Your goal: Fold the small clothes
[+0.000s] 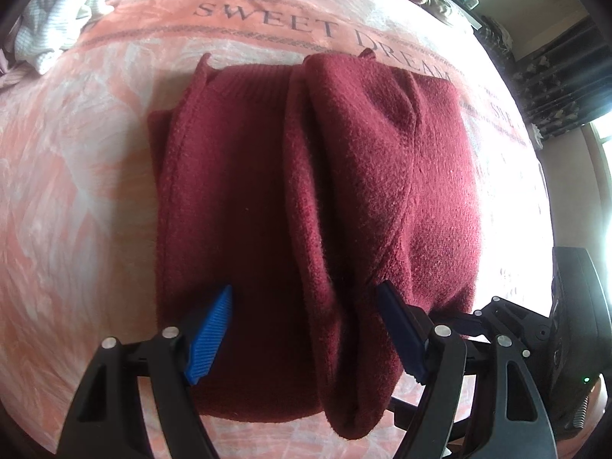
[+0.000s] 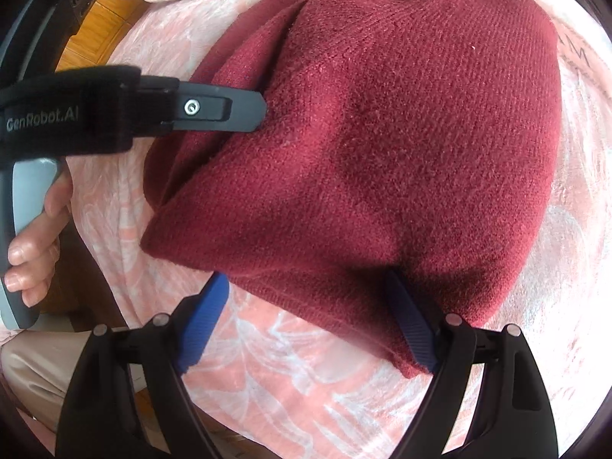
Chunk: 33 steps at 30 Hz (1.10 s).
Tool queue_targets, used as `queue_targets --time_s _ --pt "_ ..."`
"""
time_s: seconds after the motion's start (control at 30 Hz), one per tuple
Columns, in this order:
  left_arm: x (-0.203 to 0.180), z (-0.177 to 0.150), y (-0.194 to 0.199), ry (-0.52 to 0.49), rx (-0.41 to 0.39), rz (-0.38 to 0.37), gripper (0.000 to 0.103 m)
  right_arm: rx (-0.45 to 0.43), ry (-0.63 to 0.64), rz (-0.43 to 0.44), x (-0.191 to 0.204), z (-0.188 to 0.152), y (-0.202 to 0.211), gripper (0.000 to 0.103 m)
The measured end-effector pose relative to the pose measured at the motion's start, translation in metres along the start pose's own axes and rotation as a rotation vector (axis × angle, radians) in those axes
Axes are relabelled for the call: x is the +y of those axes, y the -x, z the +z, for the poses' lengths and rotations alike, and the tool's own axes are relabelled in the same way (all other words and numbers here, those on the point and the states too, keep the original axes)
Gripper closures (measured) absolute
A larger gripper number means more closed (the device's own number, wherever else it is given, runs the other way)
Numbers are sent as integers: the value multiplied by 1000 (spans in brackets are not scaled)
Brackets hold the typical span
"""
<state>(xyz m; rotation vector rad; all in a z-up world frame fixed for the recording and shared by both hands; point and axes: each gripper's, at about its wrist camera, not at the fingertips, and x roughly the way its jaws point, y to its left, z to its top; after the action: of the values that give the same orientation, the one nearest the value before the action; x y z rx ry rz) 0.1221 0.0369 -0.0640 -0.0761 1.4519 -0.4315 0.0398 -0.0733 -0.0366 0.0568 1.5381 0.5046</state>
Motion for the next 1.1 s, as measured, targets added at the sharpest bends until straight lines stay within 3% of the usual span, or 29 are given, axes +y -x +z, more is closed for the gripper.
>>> queue_targets --time_s 0.27,0.57,0.77,0.83,0.93,0.97,1.1 --pt "5 1 -7 -1 21 -4 23 4 -20 11 -17 6 16 20" --pt "6 30 -11 8 1 -82 23 9 -76 58 -41 3 37 20" --pt "-4 29 -12 -15 -9 -97 30 -17 -103 75 -64 1 64 20" --pt "-7 29 -10 -14 -6 -134 32 -33 -113 60 -74 -1 76 19" --pt "-12 31 -13 -19 -8 -144 64 -60 -129 24 -90 -10 90 19" --pt "-10 31 -14 -6 -2 -190 85 -67 -141 20 -96 -11 94 19" --pt "5 23 1 68 -71 -274 89 -95 -174 15 -108 -11 100 19"
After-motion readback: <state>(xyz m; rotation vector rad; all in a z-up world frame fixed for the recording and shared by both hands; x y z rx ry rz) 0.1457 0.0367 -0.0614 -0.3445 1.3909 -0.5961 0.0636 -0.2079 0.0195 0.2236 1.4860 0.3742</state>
